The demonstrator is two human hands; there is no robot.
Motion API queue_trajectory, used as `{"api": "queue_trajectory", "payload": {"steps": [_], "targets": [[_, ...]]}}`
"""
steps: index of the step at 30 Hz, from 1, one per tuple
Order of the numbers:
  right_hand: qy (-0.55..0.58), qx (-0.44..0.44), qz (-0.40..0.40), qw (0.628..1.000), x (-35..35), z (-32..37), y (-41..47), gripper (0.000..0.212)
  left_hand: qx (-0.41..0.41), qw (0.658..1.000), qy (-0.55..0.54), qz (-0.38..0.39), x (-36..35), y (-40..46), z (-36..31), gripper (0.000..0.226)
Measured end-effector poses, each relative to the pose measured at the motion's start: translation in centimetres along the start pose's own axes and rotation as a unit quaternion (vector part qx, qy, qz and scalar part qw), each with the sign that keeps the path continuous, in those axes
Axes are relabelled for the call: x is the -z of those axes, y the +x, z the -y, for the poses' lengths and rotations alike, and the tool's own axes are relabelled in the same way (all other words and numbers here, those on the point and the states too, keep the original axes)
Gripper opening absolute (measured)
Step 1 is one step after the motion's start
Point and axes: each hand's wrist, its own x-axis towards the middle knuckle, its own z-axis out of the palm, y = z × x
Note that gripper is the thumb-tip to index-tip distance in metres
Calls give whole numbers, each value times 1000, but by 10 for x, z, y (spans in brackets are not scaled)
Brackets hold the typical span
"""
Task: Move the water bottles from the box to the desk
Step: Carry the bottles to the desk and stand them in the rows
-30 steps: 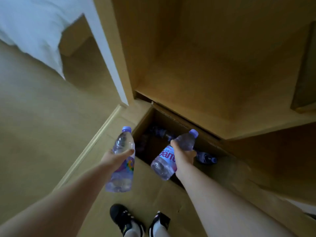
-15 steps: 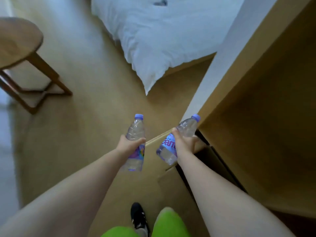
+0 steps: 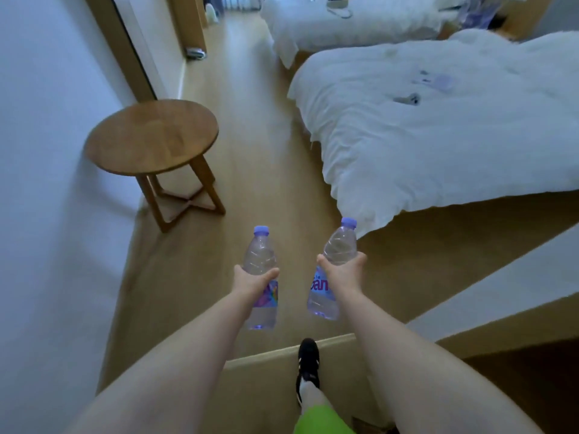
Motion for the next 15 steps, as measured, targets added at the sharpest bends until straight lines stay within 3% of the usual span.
{"api": "queue_trajectory", "payload": {"steps": [15], "targets": [[-57,92,38,993,-122,182,186,59,-29,996,-42,-72,-10,192,-208,63]]}}
